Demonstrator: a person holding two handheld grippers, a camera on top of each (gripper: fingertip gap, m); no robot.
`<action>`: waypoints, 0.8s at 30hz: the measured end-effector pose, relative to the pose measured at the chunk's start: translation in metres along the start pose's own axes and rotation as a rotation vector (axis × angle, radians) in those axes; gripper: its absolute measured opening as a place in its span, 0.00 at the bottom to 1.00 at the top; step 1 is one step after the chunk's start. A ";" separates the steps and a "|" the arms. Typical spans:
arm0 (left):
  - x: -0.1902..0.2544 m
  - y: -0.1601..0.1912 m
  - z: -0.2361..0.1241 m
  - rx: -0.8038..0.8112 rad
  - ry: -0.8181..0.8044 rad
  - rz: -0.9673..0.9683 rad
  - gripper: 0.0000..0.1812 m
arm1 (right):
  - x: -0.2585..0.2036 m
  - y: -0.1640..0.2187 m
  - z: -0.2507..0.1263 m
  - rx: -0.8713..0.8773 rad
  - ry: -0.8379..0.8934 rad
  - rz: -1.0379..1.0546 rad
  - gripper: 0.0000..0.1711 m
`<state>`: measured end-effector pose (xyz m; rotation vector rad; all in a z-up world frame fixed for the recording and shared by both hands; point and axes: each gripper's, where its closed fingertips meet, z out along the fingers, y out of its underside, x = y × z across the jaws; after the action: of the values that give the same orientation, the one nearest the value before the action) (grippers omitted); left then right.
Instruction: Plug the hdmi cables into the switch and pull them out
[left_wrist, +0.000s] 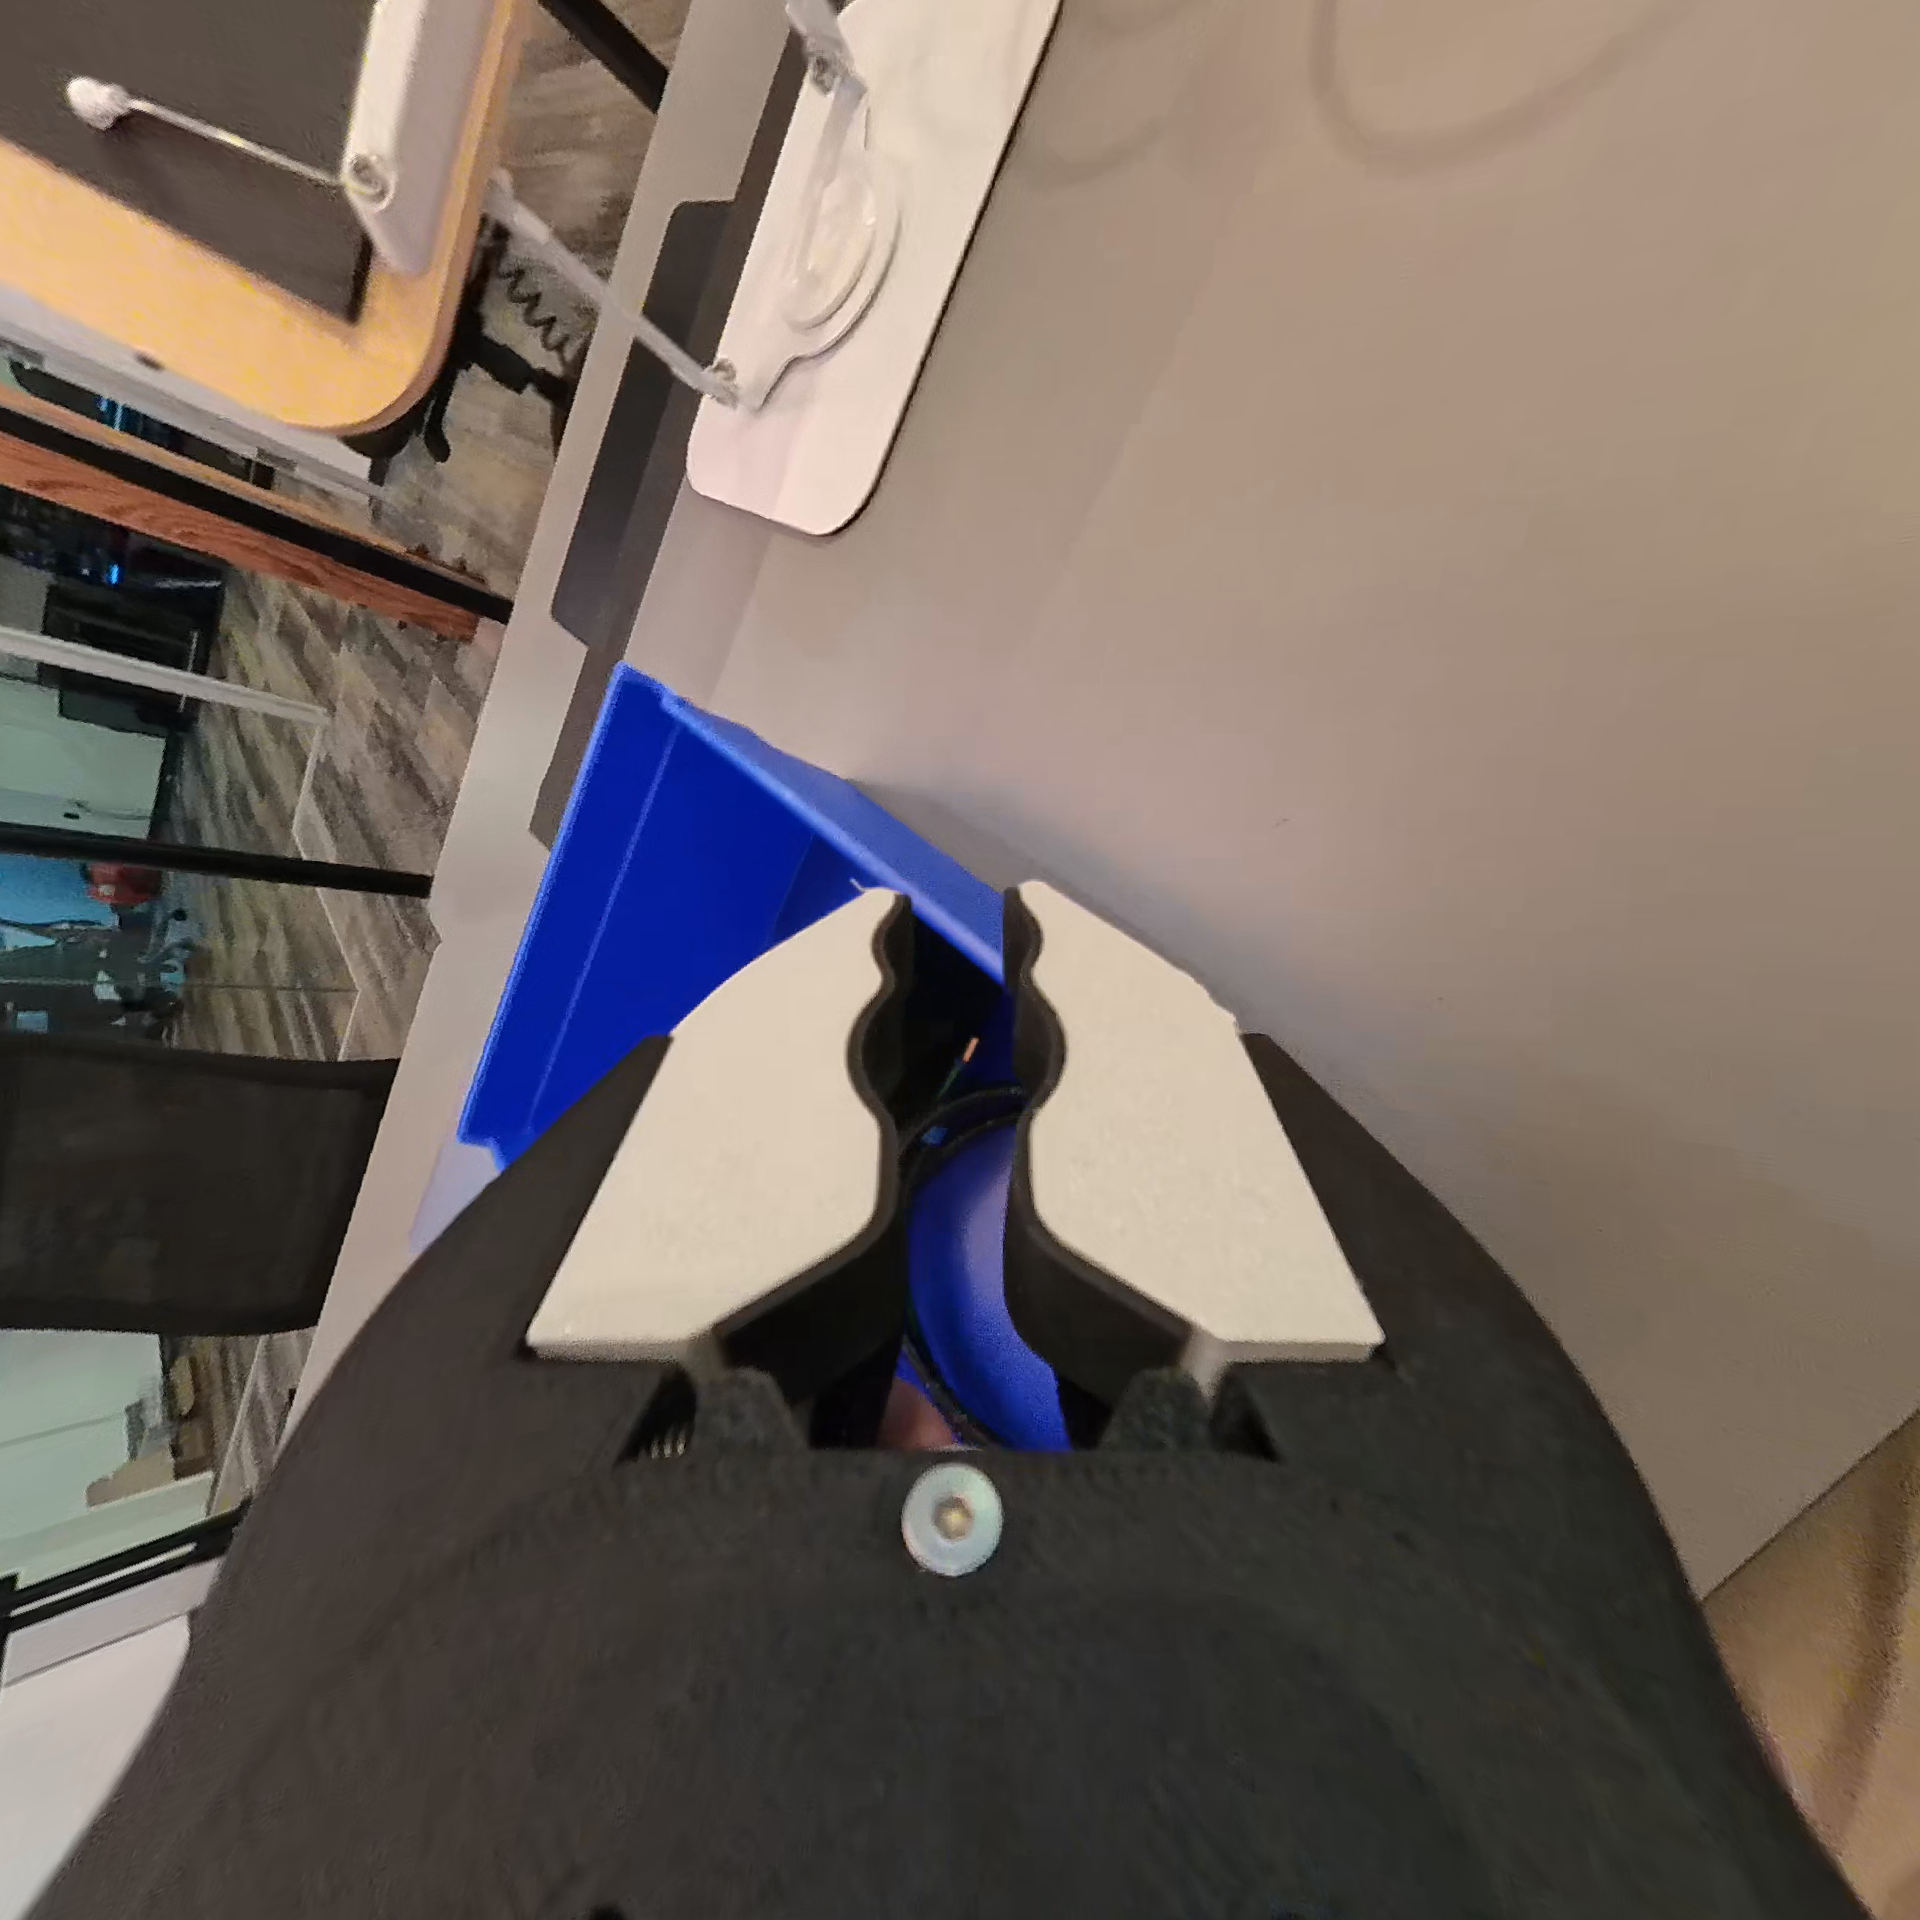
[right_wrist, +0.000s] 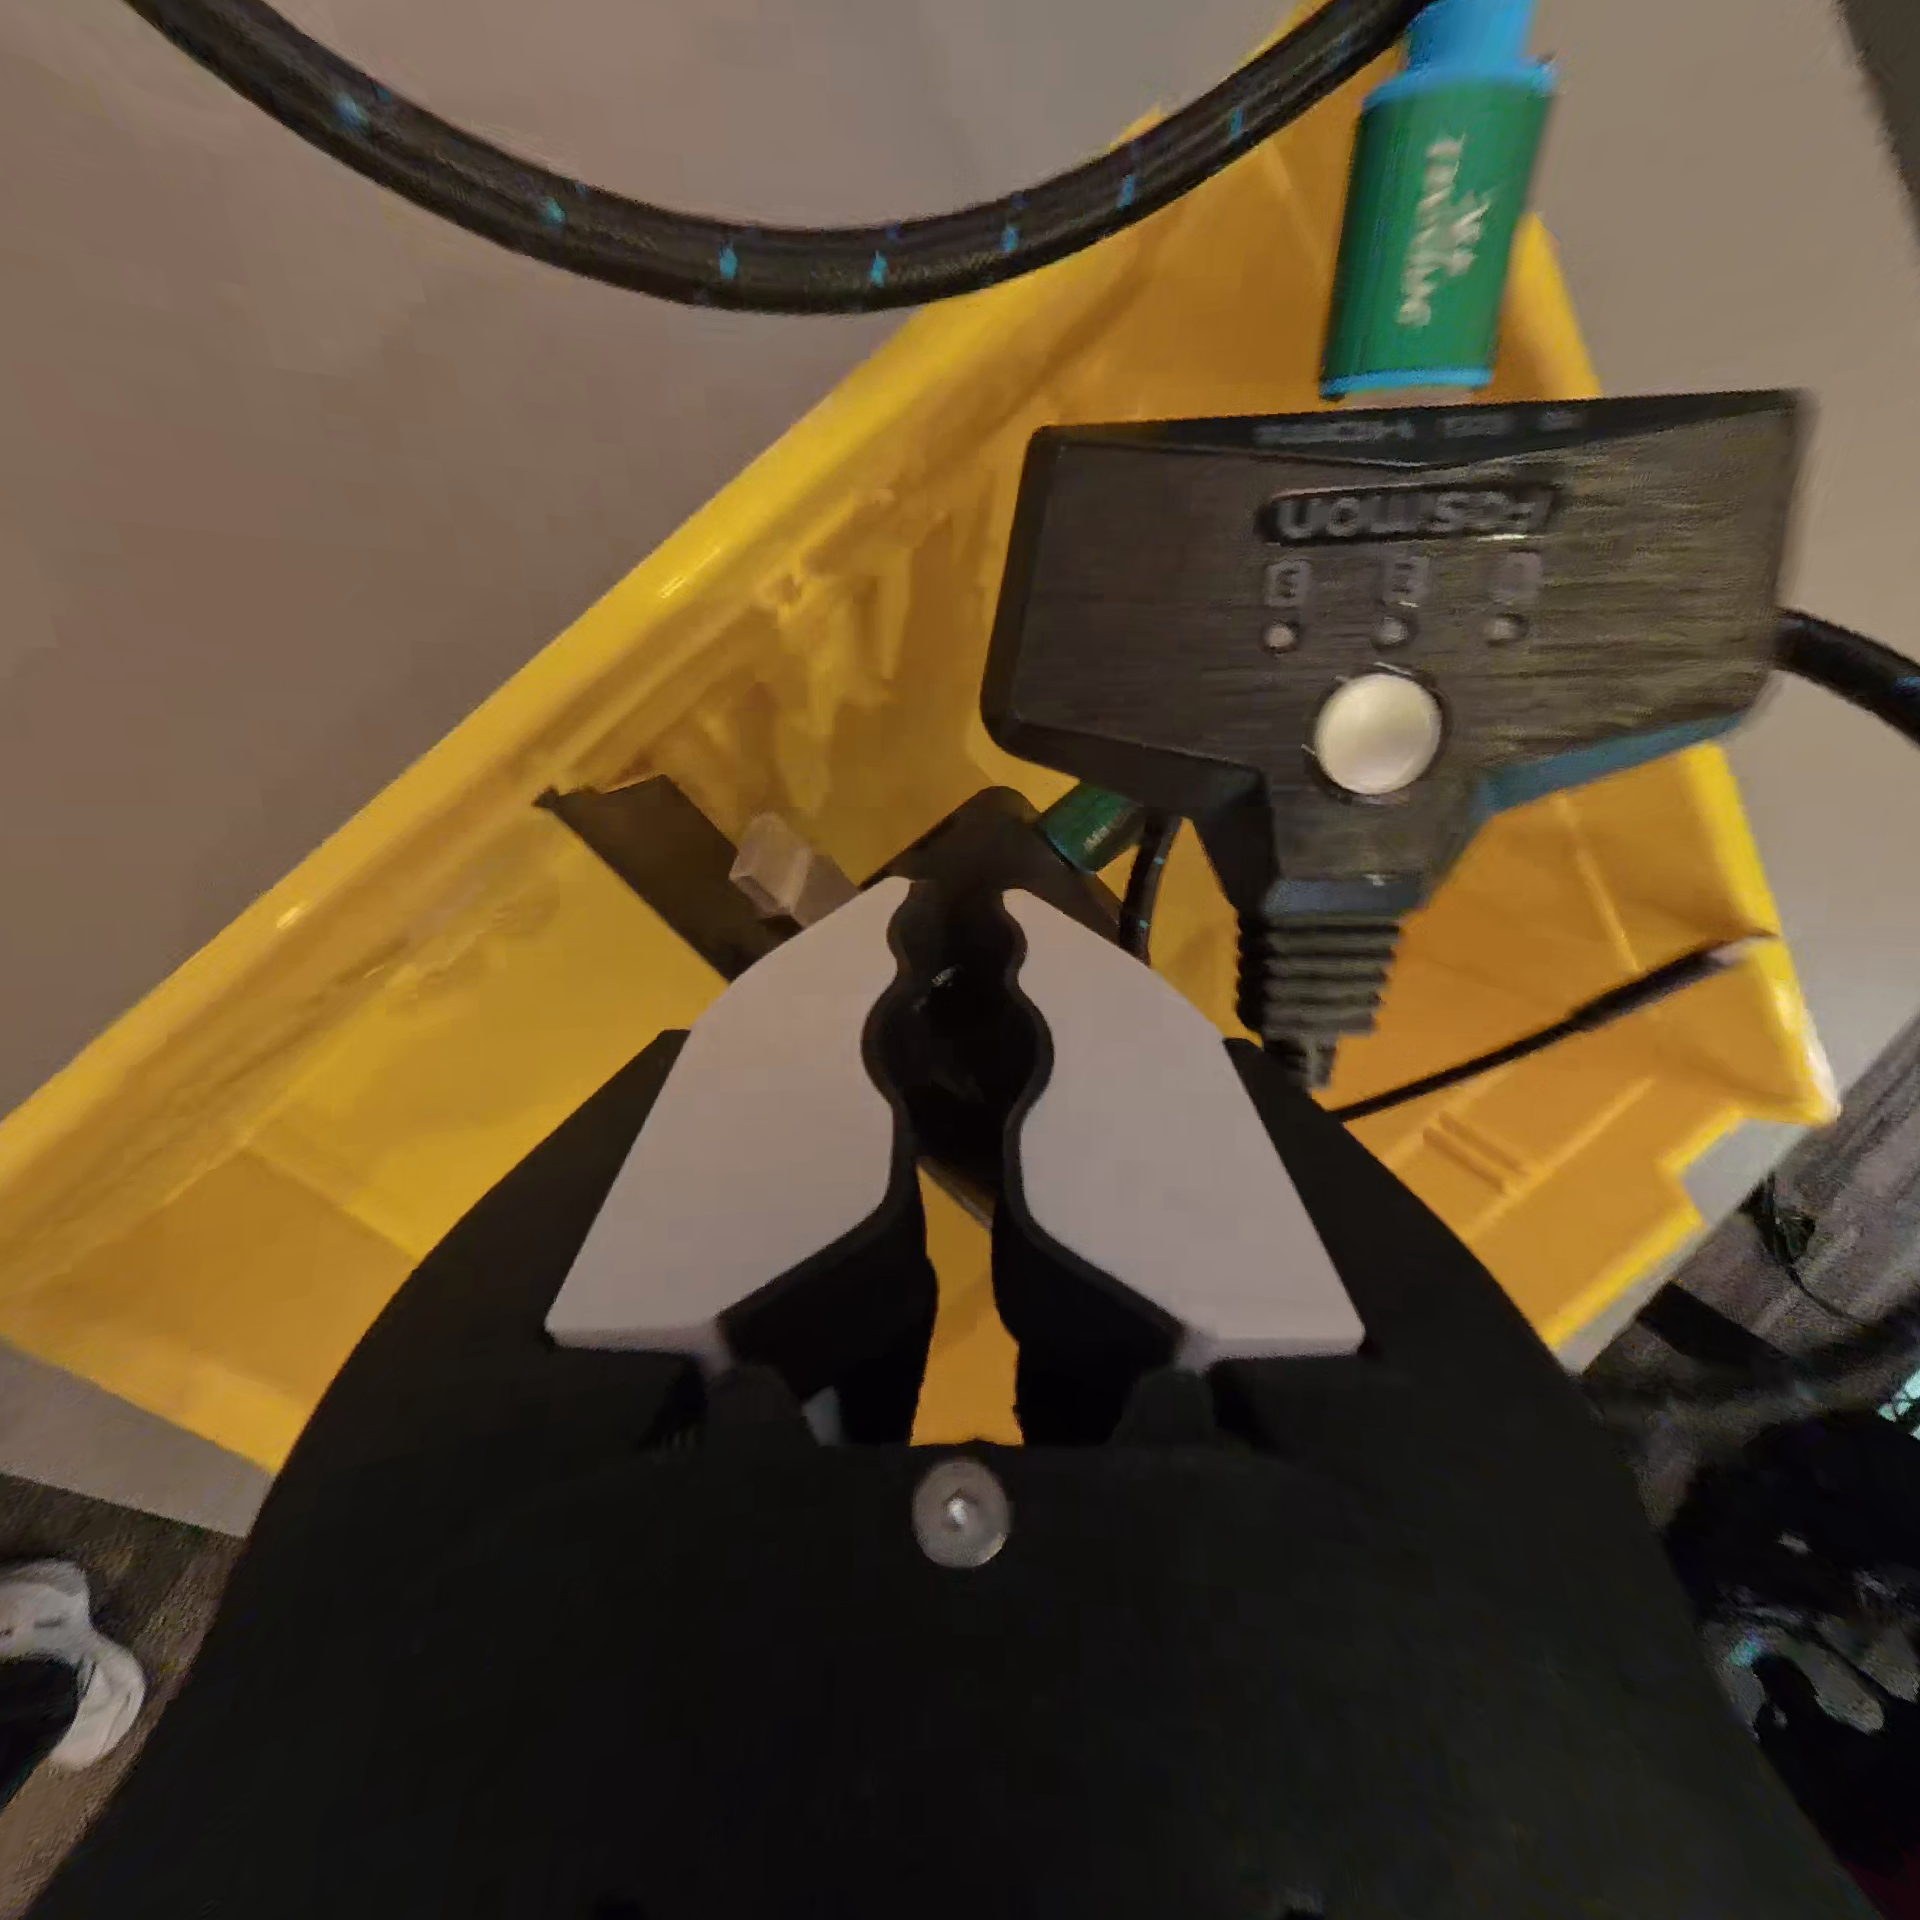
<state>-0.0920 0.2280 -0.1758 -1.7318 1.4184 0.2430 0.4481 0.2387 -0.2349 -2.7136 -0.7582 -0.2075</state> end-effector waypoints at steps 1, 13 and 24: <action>-0.005 0.003 -0.001 -0.001 -0.007 -0.013 0.09 | 0.002 -0.001 -0.009 0.027 0.013 0.007 0.06; -0.114 0.180 -0.029 -0.359 -0.206 -0.472 0.34 | 0.074 0.083 -0.057 0.162 0.095 0.404 0.34; -0.128 0.250 -0.064 -0.422 -0.213 -0.735 0.37 | 0.066 0.115 -0.024 0.046 -0.026 0.449 0.27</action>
<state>-0.3755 0.2772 -0.1791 -2.3651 0.5297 0.3199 0.5633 0.1690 -0.2277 -2.7593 -0.1427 -0.0491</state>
